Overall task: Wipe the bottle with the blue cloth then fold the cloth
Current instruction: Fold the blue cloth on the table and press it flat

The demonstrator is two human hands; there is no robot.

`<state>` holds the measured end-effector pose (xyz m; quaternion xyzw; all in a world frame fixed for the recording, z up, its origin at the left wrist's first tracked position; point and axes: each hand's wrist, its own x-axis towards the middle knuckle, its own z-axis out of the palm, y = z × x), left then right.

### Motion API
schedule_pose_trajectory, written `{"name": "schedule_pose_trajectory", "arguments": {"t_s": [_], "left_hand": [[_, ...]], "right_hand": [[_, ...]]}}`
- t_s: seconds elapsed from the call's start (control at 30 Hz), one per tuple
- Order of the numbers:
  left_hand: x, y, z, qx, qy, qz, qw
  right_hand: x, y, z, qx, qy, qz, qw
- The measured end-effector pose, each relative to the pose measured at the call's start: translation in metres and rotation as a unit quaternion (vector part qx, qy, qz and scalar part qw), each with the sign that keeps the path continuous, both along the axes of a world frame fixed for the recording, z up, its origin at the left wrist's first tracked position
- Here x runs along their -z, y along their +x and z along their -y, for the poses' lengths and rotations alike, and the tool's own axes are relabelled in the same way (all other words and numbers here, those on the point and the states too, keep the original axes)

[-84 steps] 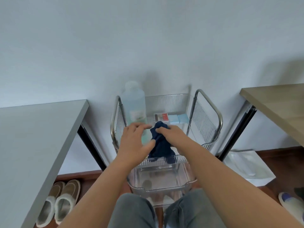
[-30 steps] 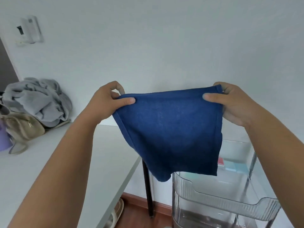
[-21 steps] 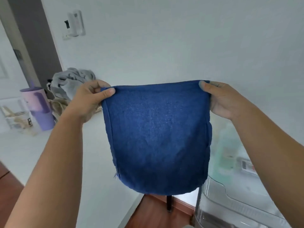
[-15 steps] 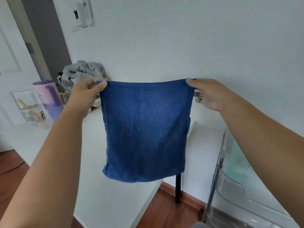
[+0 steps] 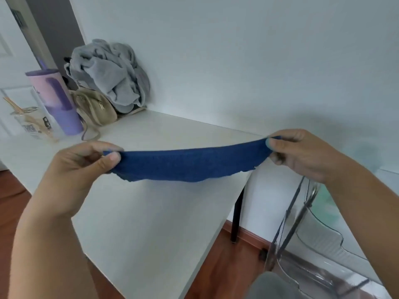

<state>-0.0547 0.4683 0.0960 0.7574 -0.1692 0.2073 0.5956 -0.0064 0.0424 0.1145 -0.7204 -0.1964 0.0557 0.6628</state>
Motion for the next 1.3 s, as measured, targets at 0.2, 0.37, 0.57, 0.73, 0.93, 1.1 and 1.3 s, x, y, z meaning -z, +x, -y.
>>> {"name": "schedule_pose_trajectory", "arguments": {"t_s": [0.2, 0.37, 0.57, 0.73, 0.93, 1.1, 1.3], "left_hand": [[0.034, -0.003, 0.006, -0.03, 0.022, -0.107, 0.994], [0.052, 0.036, 0.008, -0.127, 0.119, -0.189, 0.966], [0.069, 0.078, 0.014, -0.184, 0.194, -0.208, 0.941], [0.075, 0.093, 0.015, -0.223, 0.247, -0.204, 0.921], [0.082, 0.096, 0.03, -0.25, 0.421, -0.221, 0.843], [0.059, 0.107, 0.079, -0.092, 0.489, -0.168, 0.851], [0.053, 0.15, 0.177, 0.103, 0.493, -0.194, 0.842]], "right_hand": [[0.043, 0.004, -0.007, 0.036, -0.079, -0.043, 0.995], [0.071, 0.045, -0.033, 0.124, -0.165, -0.057, 0.977], [0.099, 0.101, -0.062, 0.186, -0.27, -0.015, 0.944], [0.113, 0.114, -0.074, 0.214, -0.384, 0.046, 0.897], [0.112, 0.085, -0.066, 0.29, -0.344, 0.039, 0.892], [0.128, 0.027, -0.04, 0.351, -0.195, -0.044, 0.915], [0.152, -0.019, -0.045, 0.169, 0.054, -0.392, 0.903]]}}
